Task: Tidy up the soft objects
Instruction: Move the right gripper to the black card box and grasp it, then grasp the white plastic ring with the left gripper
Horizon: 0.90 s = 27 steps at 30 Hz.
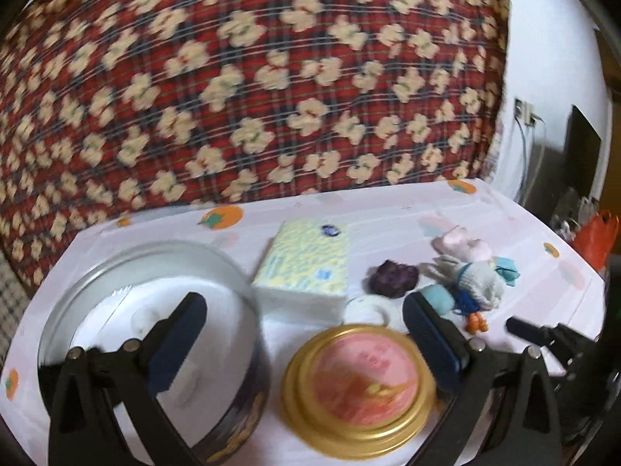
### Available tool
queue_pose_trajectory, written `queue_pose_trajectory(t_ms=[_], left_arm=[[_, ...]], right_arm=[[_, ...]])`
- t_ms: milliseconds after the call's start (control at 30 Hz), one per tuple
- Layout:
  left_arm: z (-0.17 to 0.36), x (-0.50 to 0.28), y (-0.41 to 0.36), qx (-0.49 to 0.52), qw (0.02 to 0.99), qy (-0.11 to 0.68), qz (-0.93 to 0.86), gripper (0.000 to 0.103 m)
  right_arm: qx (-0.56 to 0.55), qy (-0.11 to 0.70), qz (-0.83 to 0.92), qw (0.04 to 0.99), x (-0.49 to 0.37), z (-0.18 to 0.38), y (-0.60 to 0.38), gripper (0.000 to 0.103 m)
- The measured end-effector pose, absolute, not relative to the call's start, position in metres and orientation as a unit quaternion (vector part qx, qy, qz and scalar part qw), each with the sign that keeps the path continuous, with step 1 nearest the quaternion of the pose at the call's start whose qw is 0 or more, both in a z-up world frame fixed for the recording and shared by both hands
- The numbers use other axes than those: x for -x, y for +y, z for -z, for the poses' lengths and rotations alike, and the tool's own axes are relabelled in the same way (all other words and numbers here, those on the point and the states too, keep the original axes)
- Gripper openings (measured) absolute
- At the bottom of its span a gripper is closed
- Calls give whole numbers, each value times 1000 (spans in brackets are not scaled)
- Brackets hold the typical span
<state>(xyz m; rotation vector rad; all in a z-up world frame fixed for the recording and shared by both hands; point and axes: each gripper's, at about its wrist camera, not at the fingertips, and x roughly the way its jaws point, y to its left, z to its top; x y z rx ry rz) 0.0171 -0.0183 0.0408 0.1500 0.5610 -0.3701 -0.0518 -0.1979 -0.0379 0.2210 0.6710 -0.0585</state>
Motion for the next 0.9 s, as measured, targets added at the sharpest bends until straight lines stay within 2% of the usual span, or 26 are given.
queue_pose_trajectory(t_ms=[267, 567, 767, 900], left_arm=[[-40, -20, -53, -102, 928, 299, 196, 102], [-38, -23, -49, -101, 929, 306, 184, 102], [-39, -27, -45, -100, 930, 307, 174, 102], [-35, -32, -54, -110, 924, 320, 178, 102]], right_arm=[[-81, 369, 12, 926, 45, 52, -187, 78], [-39, 410, -5, 911, 20, 59, -178, 77], [4, 422, 23, 906, -1, 57, -192, 58], [-20, 423, 39, 905, -11, 56, -220, 58]])
